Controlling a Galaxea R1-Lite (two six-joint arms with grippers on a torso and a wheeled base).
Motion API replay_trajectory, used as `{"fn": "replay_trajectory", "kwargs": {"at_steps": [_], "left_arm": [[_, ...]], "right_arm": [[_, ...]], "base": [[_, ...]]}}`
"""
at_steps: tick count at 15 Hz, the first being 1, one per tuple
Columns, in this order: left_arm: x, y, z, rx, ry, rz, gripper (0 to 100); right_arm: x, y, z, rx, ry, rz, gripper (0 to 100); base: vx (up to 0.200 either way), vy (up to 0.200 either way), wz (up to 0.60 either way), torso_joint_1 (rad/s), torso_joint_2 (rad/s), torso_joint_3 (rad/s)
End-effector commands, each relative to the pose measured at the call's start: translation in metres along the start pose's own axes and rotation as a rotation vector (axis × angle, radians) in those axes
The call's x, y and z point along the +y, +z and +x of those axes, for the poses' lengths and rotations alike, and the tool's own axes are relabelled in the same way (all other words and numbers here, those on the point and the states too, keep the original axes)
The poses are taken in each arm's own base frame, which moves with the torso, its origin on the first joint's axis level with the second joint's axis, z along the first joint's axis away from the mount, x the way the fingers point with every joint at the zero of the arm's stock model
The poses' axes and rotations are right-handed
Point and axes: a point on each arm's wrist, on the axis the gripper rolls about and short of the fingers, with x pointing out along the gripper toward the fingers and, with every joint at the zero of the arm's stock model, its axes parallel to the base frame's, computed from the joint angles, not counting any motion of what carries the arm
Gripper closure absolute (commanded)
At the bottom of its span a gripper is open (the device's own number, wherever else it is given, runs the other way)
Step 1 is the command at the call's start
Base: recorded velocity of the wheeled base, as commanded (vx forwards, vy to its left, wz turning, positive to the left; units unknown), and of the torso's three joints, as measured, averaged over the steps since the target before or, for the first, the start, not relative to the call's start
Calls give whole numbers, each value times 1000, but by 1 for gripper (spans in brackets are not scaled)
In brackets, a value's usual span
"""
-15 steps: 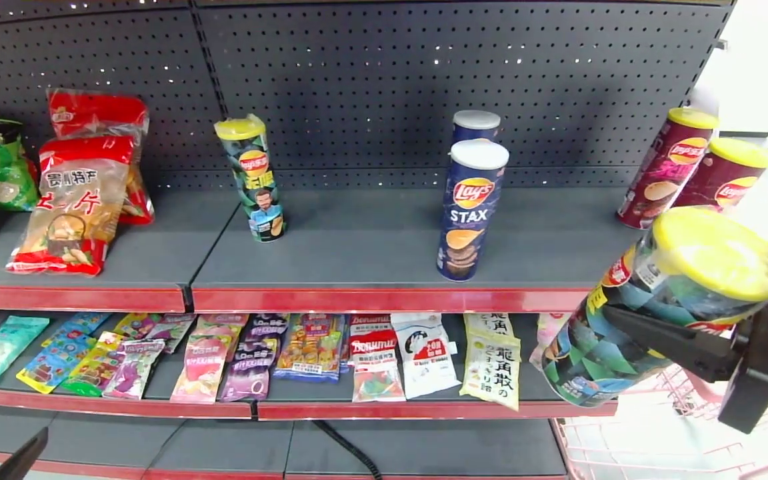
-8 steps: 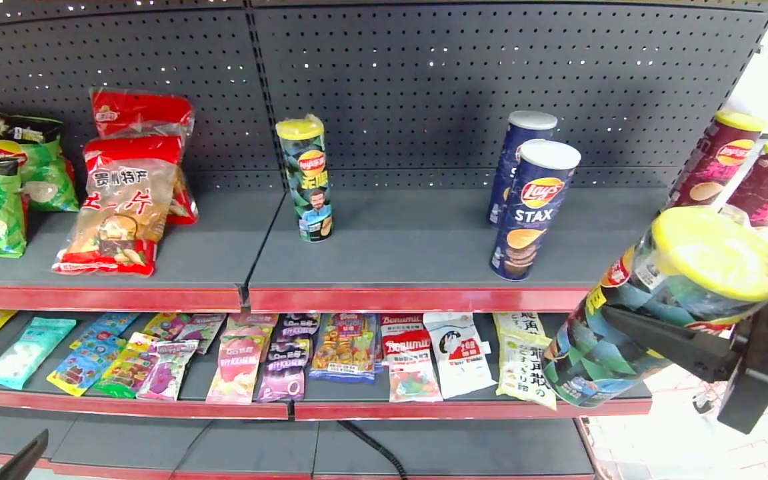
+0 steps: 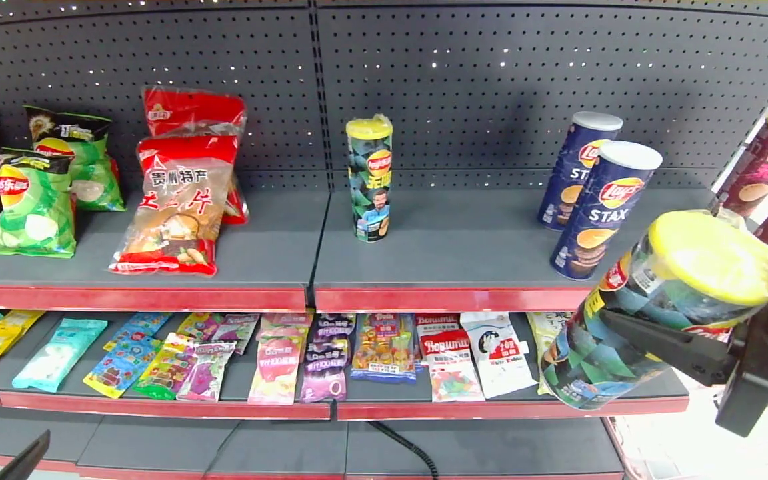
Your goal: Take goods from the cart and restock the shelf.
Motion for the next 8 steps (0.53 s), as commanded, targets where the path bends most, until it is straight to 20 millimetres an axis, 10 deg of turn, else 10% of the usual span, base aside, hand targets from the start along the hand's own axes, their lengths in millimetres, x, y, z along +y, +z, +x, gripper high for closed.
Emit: {"fn": "replay_trajectory", "kwargs": {"at_steps": [1,4,8], "left_arm": [[0,-1,0,5,-2,9,0],[-1,-1,1,5,-4,12,0],[0,-1,0,3,-1,50,0]], "right_arm": [[0,0,1,4,1,0,100],[0,-1,2,7,2,1,100],[0,-1,2,9,4,1,100]], "base": [[0,200,0,-2,2,2],[0,200,0,4,2,4],[0,0,0,0,0,0]]}}
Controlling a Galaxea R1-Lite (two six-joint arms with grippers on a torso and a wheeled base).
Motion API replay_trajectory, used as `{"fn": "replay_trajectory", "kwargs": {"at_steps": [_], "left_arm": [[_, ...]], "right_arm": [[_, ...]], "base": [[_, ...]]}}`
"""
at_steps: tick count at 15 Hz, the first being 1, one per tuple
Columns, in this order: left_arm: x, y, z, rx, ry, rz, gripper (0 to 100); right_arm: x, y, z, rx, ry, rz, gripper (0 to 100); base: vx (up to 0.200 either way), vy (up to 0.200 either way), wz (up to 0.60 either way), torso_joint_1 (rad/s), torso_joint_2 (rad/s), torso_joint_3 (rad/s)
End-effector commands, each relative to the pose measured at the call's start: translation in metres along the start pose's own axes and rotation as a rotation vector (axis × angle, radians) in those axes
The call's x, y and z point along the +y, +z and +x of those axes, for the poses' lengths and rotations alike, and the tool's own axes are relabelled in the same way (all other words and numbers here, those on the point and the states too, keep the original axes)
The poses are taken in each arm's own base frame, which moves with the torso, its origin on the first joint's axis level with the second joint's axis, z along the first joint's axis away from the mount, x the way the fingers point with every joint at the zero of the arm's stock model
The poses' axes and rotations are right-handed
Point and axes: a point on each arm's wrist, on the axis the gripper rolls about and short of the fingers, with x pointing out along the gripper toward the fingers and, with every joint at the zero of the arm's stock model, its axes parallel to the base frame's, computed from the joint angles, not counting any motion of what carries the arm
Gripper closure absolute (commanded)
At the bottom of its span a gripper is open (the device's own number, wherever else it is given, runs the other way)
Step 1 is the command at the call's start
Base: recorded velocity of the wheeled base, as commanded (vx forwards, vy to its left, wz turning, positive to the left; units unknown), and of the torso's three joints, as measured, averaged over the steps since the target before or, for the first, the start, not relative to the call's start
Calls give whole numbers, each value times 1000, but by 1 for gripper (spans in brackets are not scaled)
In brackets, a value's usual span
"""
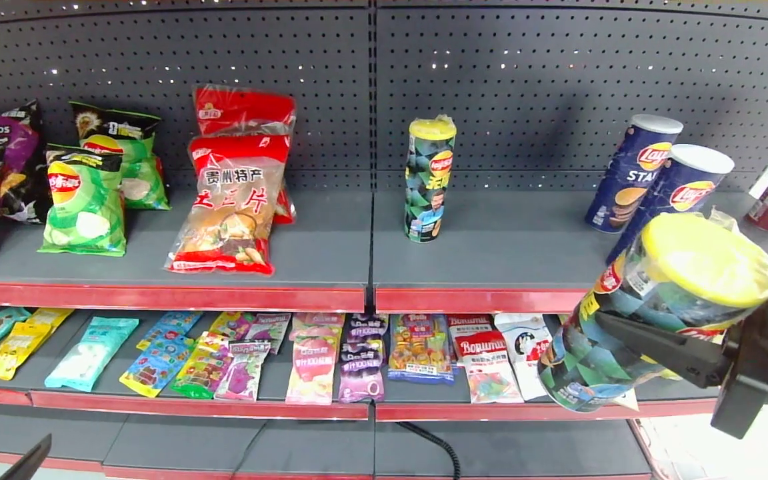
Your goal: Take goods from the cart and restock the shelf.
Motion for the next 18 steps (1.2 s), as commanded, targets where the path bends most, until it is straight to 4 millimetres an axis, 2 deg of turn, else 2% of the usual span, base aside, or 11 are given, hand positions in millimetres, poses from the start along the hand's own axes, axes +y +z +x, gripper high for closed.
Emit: {"fn": "replay_trajectory", "kwargs": {"at_steps": [1,2,16,18], "left_arm": [[0,0,0,1,2,5,0],[0,0,0,3,5,5,0],[1,2,2,5,0,7,0],[1,3,1,1,-1,25,0]], "right_arm": [[0,-1,1,3,0,0,100],[0,0,1,5,1,1,100],[0,4,1,-14,3,-3,100],[4,7,-1,-29,28,-9,100]], "base": [[0,0,0,0,0,0],[0,0,0,0,0,0],[200,0,0,2,4,1],[0,0,0,0,0,0]]}}
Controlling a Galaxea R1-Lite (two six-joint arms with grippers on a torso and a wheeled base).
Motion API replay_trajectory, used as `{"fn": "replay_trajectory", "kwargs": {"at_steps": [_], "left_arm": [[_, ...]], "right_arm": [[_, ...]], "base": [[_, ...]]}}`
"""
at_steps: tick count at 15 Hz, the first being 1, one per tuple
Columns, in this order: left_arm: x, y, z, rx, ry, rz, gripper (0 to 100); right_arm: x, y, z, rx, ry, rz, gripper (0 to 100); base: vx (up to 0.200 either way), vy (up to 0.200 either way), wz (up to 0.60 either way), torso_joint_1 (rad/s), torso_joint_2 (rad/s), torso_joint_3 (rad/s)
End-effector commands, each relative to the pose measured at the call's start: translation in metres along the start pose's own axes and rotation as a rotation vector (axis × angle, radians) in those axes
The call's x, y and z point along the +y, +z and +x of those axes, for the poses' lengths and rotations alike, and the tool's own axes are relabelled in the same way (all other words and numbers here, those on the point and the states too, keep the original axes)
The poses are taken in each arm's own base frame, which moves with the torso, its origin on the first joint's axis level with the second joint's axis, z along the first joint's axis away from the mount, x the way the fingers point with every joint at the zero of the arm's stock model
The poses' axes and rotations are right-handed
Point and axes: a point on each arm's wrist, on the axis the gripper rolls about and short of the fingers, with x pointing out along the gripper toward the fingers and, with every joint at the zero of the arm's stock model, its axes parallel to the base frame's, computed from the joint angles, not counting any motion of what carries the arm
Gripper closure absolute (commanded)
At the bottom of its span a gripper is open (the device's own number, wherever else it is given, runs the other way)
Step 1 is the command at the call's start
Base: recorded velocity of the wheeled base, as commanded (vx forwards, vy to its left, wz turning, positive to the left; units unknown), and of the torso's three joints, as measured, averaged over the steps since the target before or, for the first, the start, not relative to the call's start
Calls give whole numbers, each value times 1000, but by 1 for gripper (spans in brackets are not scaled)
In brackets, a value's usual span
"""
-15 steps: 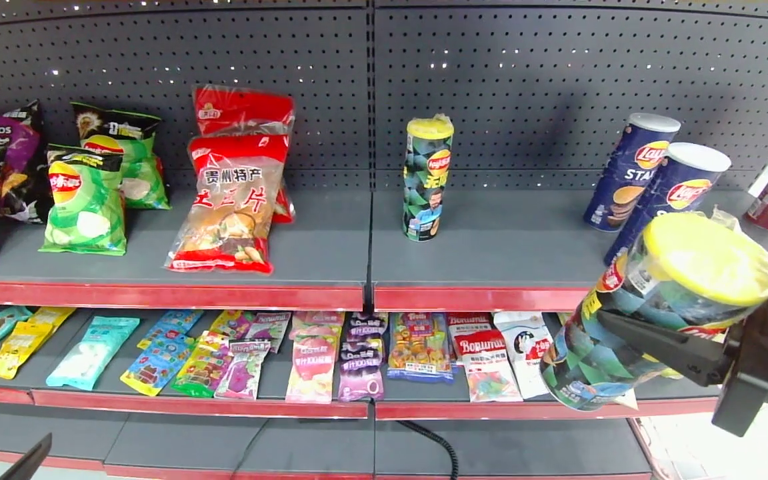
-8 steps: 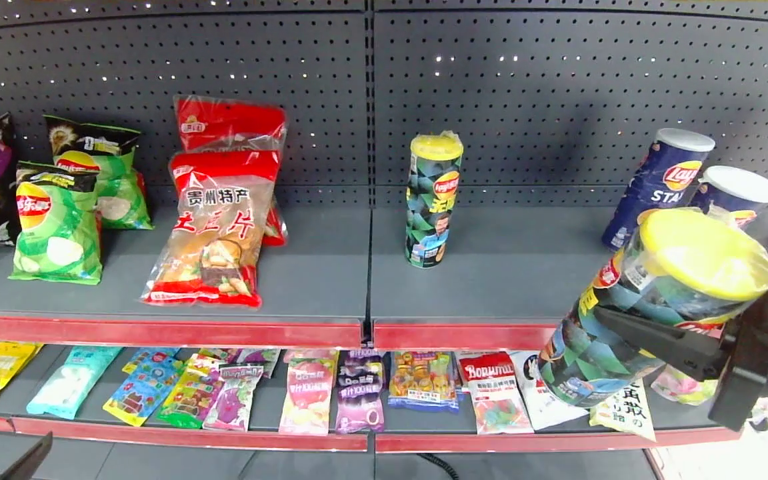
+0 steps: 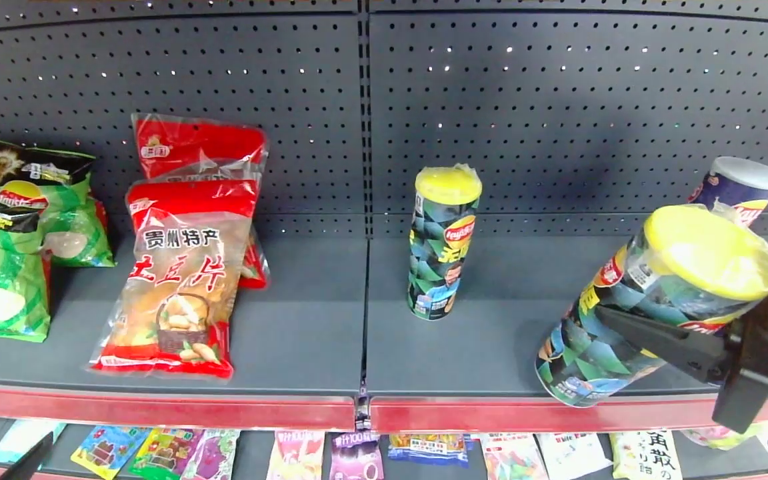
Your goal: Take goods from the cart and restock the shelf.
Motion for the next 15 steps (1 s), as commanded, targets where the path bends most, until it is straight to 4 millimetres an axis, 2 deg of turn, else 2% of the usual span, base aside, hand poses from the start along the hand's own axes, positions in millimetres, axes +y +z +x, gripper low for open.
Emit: {"fn": "replay_trajectory", "kwargs": {"at_steps": [1,4,7,8,11,12,14,15], "left_arm": [[1,2,0,-10,-8,18,0],[2,9,8,-32,-116,21,0],[9,36,41,-39,-323,-36,0],[11,46,56,-40,-372,-53,0],[4,79,109,-95,-472,-51,0],[-15,103,136,-119,-644,-121,0],[-30,125,160,-154,-731,-184,0],[-45,133,197,-160,-747,-174,0]], "right_arm": [[7,5,-8,-43,39,-10,100],[10,7,-19,-72,47,-17,100],[15,1,-42,-25,67,-12,100],[16,0,-47,-9,68,-11,100],[13,7,-44,-16,41,-7,100],[13,9,-40,-11,45,-6,100],[11,12,-36,-9,42,-6,100],[11,13,-36,-10,40,-4,100]], "base": [[0,0,0,0,0,0],[0,0,0,0,0,0],[0,0,0,0,0,0],[0,0,0,0,0,0],[0,0,0,0,0,0],[0,0,0,0,0,0],[0,0,0,0,0,0],[0,0,0,0,0,0]]}}
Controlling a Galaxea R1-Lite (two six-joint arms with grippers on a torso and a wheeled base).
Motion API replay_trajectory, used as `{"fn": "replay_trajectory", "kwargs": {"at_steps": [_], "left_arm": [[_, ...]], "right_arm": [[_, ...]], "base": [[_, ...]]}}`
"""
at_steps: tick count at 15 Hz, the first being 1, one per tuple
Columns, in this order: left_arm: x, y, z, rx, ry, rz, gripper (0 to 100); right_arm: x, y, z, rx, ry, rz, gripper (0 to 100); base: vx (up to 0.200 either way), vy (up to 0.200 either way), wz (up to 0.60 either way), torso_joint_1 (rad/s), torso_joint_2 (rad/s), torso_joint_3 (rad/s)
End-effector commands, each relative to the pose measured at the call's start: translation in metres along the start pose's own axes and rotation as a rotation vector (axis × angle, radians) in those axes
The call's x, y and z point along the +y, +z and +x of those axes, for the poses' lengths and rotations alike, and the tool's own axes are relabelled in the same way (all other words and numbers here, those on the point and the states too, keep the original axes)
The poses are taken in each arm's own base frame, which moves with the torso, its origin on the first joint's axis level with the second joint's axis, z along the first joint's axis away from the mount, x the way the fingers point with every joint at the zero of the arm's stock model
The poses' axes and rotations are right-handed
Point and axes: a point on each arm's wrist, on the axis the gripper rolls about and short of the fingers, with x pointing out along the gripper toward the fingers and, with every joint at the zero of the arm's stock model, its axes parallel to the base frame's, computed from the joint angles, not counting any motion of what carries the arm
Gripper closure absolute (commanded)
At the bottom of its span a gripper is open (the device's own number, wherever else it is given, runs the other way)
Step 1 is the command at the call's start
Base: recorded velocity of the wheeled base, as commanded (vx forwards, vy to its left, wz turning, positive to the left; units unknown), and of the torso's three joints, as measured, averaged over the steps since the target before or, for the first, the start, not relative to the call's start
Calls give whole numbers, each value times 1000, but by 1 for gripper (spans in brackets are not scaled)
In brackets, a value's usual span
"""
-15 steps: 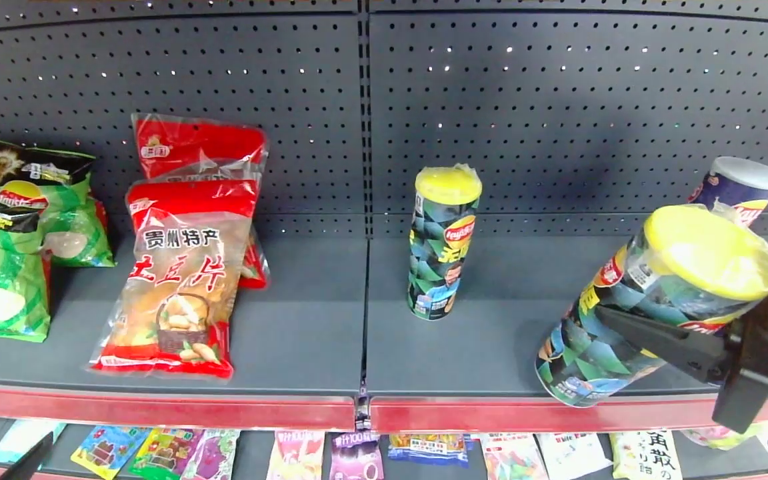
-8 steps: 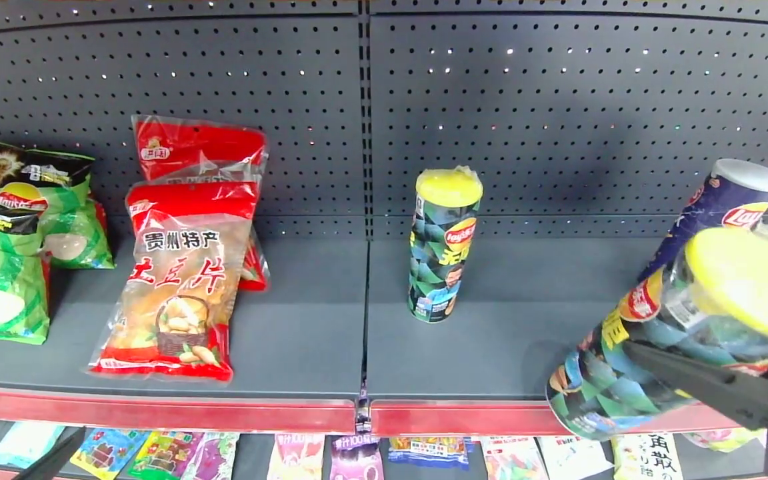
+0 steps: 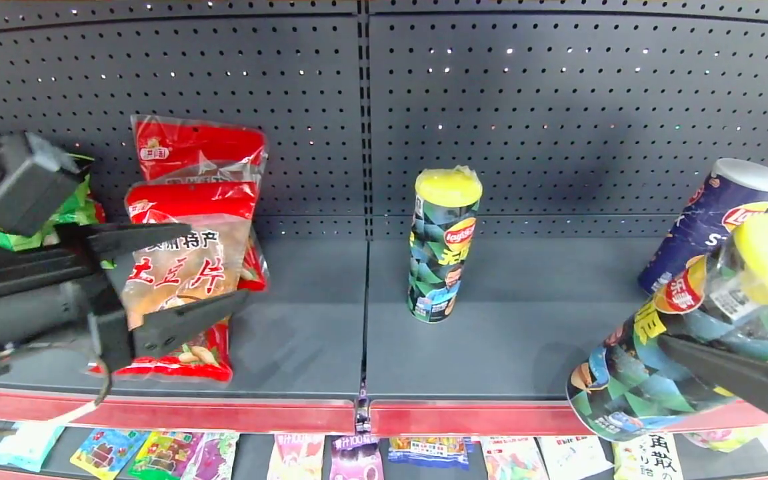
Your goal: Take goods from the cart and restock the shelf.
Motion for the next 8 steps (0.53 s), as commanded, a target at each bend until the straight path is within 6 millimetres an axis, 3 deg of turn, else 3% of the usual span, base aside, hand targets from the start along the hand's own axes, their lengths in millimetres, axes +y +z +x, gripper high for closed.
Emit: {"fn": "replay_trajectory", "kwargs": {"at_steps": [1,3,5,8], "left_arm": [[10,4,101,6,-139,-35,0],[-4,7,148,-23,-213,-14,0],[-17,3,170,-5,-259,-11,0],[-29,8,185,-18,-292,0,0]], "right_arm": [[-1,0,3,9,-6,0,100],[-4,0,2,12,-30,5,100],[-6,-1,1,15,-51,9,100],[-8,-1,0,15,-69,11,100]], "base": [[0,0,0,0,0,0],[0,0,0,0,0,0],[0,0,0,0,0,0],[0,0,0,0,0,0]]}}
